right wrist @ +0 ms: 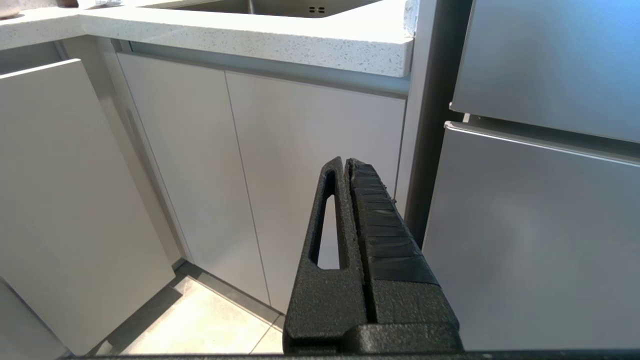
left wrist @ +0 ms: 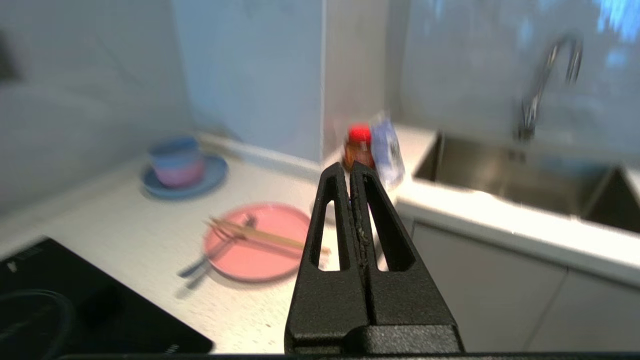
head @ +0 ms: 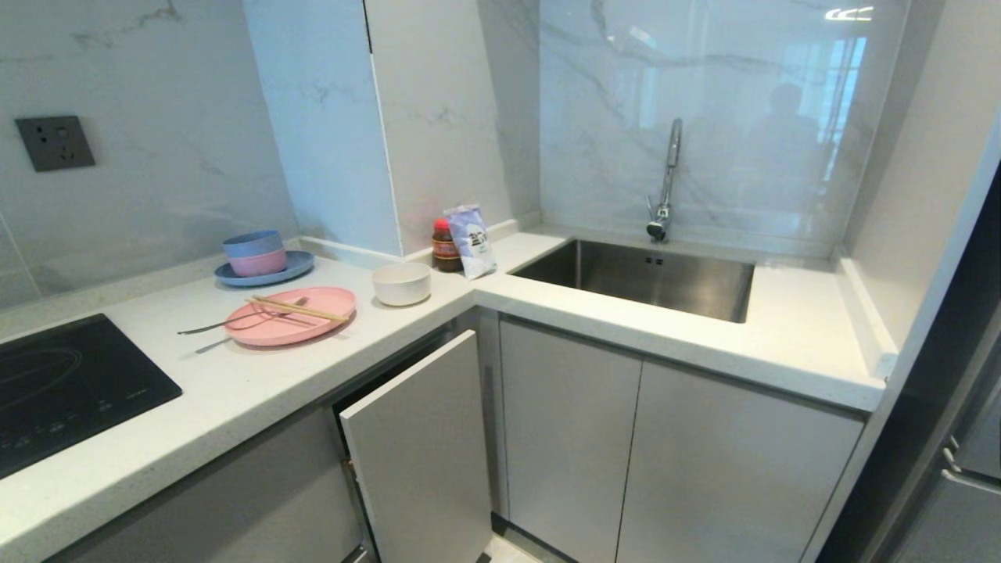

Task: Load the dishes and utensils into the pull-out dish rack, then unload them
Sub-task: Open the cupboard

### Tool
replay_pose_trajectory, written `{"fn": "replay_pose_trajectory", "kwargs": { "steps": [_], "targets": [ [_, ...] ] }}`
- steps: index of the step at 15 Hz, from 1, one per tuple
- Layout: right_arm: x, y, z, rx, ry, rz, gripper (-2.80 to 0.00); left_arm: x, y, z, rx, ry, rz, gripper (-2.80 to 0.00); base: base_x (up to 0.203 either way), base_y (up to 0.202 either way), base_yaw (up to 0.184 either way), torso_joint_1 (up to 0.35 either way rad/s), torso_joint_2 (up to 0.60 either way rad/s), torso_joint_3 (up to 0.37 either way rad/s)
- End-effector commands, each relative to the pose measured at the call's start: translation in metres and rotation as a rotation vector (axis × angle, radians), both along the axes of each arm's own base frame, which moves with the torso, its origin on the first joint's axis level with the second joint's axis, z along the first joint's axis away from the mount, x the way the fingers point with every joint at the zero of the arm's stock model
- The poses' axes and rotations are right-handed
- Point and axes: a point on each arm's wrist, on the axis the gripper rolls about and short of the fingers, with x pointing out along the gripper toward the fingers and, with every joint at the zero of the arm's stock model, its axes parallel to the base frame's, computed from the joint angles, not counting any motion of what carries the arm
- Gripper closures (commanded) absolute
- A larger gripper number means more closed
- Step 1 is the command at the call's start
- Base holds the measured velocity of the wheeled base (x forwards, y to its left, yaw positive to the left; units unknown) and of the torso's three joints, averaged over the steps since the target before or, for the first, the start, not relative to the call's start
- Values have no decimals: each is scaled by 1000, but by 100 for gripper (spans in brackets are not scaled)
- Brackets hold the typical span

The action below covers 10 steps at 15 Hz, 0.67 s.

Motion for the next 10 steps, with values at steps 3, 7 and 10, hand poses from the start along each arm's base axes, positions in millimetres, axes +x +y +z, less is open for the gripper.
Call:
{"fn": "replay_pose_trajectory", "kwargs": {
  "steps": [3, 7, 10],
  "targets": [
    [0, 0, 0, 0, -1, 0, 0, 113, -13, -45, 20, 283, -48, 0, 0, 0, 0, 0, 0, 0],
    [0, 0, 0, 0, -1, 0, 0, 168, -31, -92, 74, 534, -103, 0, 0, 0, 0, 0, 0, 0],
    [0, 0, 0, 0, -1, 0, 0, 189, -51, -122, 112, 713, -156, 0, 0, 0, 0, 0, 0, 0]
  ]
}}
